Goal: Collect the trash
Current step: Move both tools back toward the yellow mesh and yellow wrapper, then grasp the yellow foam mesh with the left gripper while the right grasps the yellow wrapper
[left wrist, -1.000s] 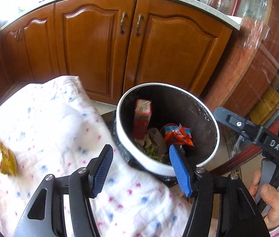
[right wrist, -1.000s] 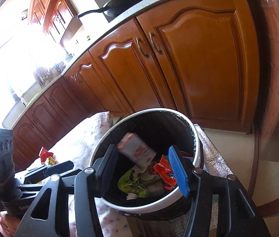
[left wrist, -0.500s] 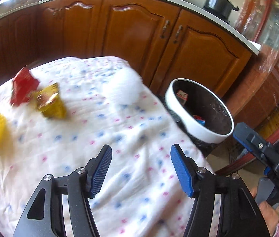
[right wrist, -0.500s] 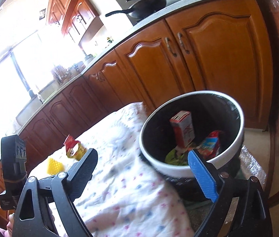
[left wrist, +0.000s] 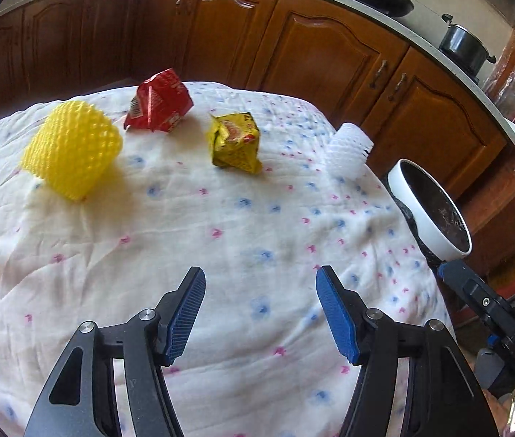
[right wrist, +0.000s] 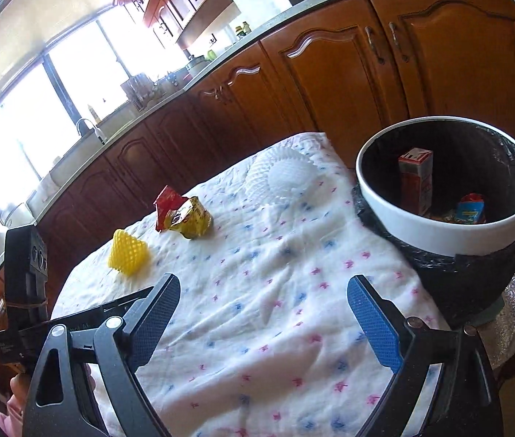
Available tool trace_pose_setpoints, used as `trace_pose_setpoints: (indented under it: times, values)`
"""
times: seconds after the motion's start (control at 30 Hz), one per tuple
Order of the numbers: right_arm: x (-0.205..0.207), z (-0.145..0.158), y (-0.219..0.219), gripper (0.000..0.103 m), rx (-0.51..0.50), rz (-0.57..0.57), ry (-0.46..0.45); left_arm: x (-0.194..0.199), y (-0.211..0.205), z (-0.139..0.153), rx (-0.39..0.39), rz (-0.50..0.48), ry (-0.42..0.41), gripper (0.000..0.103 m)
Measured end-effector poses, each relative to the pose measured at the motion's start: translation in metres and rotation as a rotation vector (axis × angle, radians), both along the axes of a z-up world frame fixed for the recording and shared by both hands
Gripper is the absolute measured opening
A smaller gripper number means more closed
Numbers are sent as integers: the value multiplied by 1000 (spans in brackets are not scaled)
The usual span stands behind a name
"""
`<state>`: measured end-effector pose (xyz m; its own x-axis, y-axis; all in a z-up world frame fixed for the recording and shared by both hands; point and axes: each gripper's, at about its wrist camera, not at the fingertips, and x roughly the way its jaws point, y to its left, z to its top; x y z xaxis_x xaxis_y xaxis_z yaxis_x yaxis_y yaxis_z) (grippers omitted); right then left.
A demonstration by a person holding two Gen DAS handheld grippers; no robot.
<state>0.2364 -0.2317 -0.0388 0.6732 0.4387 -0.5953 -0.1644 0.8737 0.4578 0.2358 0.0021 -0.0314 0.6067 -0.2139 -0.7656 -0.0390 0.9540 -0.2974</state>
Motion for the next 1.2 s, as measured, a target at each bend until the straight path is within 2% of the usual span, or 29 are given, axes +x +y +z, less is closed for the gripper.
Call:
trace_pose_setpoints:
  times: [0.47,0.77,1.0,1.07,1.2]
  values:
    - [19,6,45,94,10,91,3,-9,46,10,26,110,-39,63]
    - [54,8,78,93,11,167,22,-1,79,27,66,184,-83,63]
    - [92,5,107,84,10,220,48,22,104,33,131,238,-109,66]
    - [104,-1,114,80,9,222,64,33,108,27,157,243,-93,67]
    - [128,-14,125,71,14,211,98,55,116,9,162,240,-44,65]
